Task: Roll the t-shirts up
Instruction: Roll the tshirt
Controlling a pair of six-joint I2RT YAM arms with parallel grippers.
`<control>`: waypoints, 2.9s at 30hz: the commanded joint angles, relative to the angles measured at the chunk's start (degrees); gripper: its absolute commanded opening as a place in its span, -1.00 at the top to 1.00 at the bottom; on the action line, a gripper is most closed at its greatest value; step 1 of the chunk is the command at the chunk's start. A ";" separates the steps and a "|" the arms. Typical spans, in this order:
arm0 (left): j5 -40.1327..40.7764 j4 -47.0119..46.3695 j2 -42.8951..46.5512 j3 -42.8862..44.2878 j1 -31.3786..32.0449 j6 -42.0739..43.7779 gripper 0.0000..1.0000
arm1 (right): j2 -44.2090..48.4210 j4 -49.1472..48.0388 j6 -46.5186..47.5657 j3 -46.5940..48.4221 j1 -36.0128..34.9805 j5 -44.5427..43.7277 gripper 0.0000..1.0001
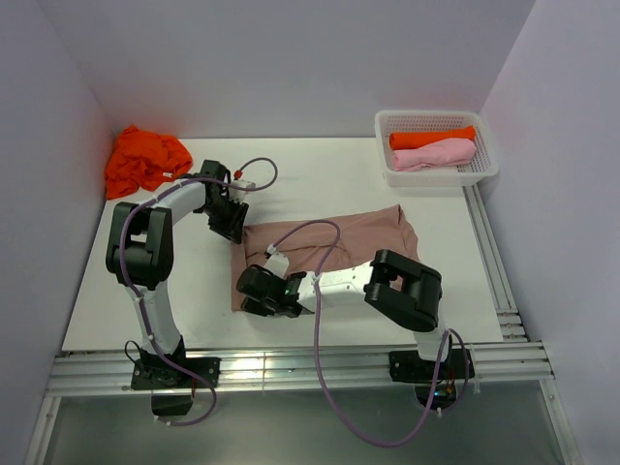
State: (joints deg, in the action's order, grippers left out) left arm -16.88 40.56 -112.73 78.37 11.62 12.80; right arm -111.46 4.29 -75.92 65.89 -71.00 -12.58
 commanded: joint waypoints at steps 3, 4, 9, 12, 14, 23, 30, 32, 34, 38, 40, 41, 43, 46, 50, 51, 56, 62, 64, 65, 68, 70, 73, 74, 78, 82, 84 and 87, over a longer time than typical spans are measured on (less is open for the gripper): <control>2.82 -1.27 -1.44 0.47 0.34 1.79 0.16 | 1.33 3.53 1.82 2.05 -0.72 -0.25 0.37; 2.82 -1.27 -1.36 0.38 0.34 1.79 0.16 | 1.77 3.96 2.18 2.40 -0.72 -0.51 0.28; 3.09 -1.44 -1.18 0.12 0.34 1.79 0.16 | 5.10 7.83 4.90 4.25 -0.72 -2.80 0.18; 3.17 -1.36 -1.35 0.12 0.34 1.88 0.16 | 7.56 9.68 6.22 5.39 -0.89 -3.94 0.20; 3.26 -1.27 -1.18 0.12 0.34 1.97 0.16 | 9.23 10.99 7.36 6.44 -1.16 -4.47 0.20; 3.35 -1.01 -0.83 0.20 0.34 2.41 0.15 | 2.15 19.94 14.48 21.63 1.21 -10.18 0.24; 3.26 -0.83 -0.91 0.29 0.34 2.41 0.15 | -9.73 24.89 18.61 37.19 4.64 -14.40 0.25; 3.09 -0.74 -0.92 0.38 0.34 2.41 0.15 | -12.88 24.88 19.67 39.22 5.26 -15.01 0.25; 3.00 -0.83 -0.74 0.38 0.34 2.41 0.15 | -15.00 25.41 20.11 42.21 5.78 -15.28 0.24; 2.82 -0.57 -0.65 0.64 0.34 2.41 0.15 | -19.41 27.08 20.46 45.64 5.96 -15.90 0.21; 2.91 -0.48 -0.56 0.73 0.34 2.50 0.15 | -20.20 27.78 20.11 46.70 5.96 -15.81 0.21; 2.91 -0.56 -0.48 0.73 0.34 2.58 0.15 | -20.81 28.57 19.85 46.96 5.88 -15.81 0.21; 2.91 -0.30 -0.39 0.91 0.34 2.67 0.15 | -21.43 29.45 19.06 47.40 5.87 -15.99 0.20; 2.82 -0.21 -0.39 1.08 0.34 2.76 0.15 | -21.87 32.26 18.18 48.10 5.61 -17.21 0.18; 2.73 -0.21 -0.48 1.17 0.34 2.76 0.15 | -22.75 35.25 17.74 49.34 4.91 -18.54 0.12; 2.65 -0.13 -0.56 1.26 0.34 2.85 0.15 | -23.01 35.52 17.65 49.68 4.82 -18.45 0.11; 2.47 -0.04 -0.65 1.44 0.34 2.67 0.15 | -25.03 37.63 17.38 51.53 4.47 -18.71 0.09; 2.65 -0.04 -0.83 1.44 0.34 2.76 0.14 | -27.14 39.99 16.95 53.02 4.29 -18.36 0.07; 2.56 -0.13 -0.83 1.35 0.34 2.76 0.13 | -28.45 42.18 16.86 54.69 4.21 -18.10 0.05; 2.65 -0.04 -0.74 1.35 0.34 2.59 0.12 | -28.81 42.98 16.68 55.74 4.21 -18.18 0.05; 2.47 -0.21 -0.48 1.52 0.34 2.67 0.07 | -29.95 44.92 16.24 56.80 3.94 -17.66 0.03; 2.21 0.05 -0.30 1.79 0.34 2.67 0.00 | -30.48 45.80 16.07 56.98 3.85 -17.13 0.03; 1.86 0.14 0.23 2.40 0.34 2.58 -0.07 | -31.27 47.64 15.28 56.98 3.85 -16.34 0.02; 1.68 0.40 0.31 2.66 0.34 2.58 -0.08 | -31.54 48.26 15.19 57.24 3.85 -16.25 0.02; 1.07 2.06 0.67 5.47 0.34 2.41 -0.16 | -31.80 49.41 14.49 56.28 3.85 -15.02 0.05; -0.34 4.35 1.02 9.25 -0.01 1.97 -0.18 | -31.89 47.65 15.27 54.44 3.85 -12.66 0.25; -2.27 5.93 0.84 12.24 -0.89 1.97 -0.18 | -31.37 46.16 16.15 53.56 3.85 -11.42 0.34; -5.16 8.57 1.11 15.67 -2.82 2.14 -0.18 | -29.53 40.47 17.29 51.02 3.94 -9.14 0.52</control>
State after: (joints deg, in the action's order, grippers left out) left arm -17.69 45.71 -112.77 89.56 10.85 14.20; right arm -140.35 47.62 -59.18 120.70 -66.59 -28.64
